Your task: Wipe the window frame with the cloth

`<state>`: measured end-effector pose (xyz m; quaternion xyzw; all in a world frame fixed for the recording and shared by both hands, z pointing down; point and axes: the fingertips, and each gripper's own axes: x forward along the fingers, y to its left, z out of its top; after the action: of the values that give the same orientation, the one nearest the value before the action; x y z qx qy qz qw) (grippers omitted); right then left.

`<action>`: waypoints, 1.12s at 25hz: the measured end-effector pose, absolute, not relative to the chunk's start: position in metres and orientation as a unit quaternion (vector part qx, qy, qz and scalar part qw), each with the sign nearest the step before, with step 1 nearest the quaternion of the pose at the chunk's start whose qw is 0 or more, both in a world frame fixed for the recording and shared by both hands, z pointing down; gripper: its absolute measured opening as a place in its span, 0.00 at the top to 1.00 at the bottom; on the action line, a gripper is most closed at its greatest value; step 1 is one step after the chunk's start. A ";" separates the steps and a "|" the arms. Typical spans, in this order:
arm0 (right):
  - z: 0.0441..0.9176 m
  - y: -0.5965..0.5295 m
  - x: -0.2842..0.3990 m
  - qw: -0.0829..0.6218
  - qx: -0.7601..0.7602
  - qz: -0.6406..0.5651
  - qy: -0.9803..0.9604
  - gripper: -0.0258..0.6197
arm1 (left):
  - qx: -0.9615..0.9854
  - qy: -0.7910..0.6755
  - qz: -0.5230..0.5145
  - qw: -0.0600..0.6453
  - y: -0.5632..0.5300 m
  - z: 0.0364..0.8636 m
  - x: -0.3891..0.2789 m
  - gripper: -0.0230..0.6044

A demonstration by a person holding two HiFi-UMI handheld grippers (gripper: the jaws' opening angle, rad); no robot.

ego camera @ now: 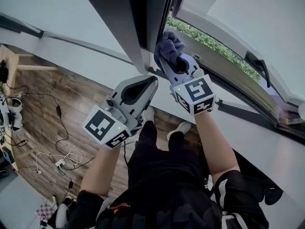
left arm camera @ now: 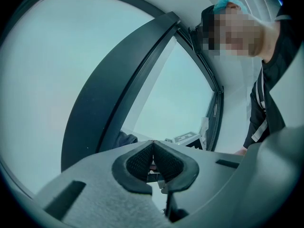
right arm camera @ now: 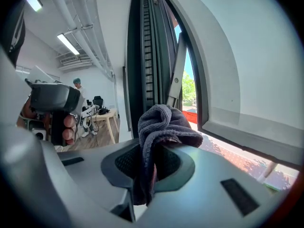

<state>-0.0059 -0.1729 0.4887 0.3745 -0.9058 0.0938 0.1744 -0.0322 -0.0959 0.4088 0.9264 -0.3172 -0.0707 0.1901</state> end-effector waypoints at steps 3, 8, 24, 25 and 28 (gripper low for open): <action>0.496 -0.171 -0.005 0.183 0.375 0.101 -0.903 0.88 | 0.926 -0.317 -0.069 0.192 -0.096 0.411 -0.031 0.93; 0.502 -0.169 -0.007 0.194 0.375 0.108 -0.900 0.88 | 0.926 -0.317 -0.066 0.196 -0.095 0.415 -0.033 0.93; 0.475 -0.166 0.014 0.188 0.391 0.109 -0.894 0.89 | 0.928 -0.320 -0.076 0.174 -0.100 0.389 -0.040 0.93; 0.465 -0.166 0.018 0.177 0.396 0.104 -0.895 0.89 | 0.929 -0.319 -0.077 0.170 -0.102 0.385 -0.039 0.93; 0.423 -0.168 0.027 0.143 0.407 0.074 -0.899 0.89 | 0.933 -0.314 -0.082 0.155 -0.106 0.368 -0.036 0.93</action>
<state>0.0268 -0.1676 0.4233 0.4068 -0.8993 0.0740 0.1425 -0.0363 -0.1057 0.3682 0.9329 -0.3144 -0.0824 0.1550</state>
